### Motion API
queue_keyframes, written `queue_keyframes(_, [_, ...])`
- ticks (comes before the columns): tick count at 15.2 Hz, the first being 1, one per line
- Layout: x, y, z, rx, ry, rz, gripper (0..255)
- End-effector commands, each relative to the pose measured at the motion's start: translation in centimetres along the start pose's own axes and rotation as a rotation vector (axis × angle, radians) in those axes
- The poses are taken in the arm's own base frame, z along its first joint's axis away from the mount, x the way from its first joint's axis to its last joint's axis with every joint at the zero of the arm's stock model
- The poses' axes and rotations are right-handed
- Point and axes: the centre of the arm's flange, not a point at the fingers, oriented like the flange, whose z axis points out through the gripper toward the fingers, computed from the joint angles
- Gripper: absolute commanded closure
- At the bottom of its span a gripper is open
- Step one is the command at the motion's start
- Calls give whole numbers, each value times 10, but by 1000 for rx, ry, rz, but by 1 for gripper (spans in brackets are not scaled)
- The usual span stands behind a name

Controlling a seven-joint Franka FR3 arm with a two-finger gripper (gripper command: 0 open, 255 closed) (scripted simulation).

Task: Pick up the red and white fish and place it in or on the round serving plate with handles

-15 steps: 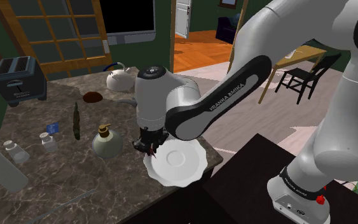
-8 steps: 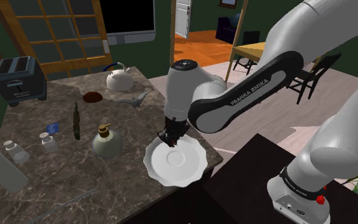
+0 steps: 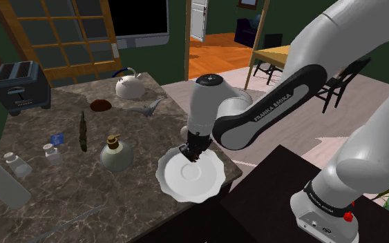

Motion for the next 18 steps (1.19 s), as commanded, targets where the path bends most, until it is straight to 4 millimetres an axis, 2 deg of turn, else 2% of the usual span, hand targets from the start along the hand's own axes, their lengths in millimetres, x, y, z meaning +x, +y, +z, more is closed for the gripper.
queue_keyframes(1, [0,0,10,0,0,0,255])
queue_keyframes(9, [-4,1,52,0,0,0,255])
queue_keyframes(17, [-4,1,53,1,0,0,255])
queue_keyframes(18, [-3,1,53,1,0,0,0])
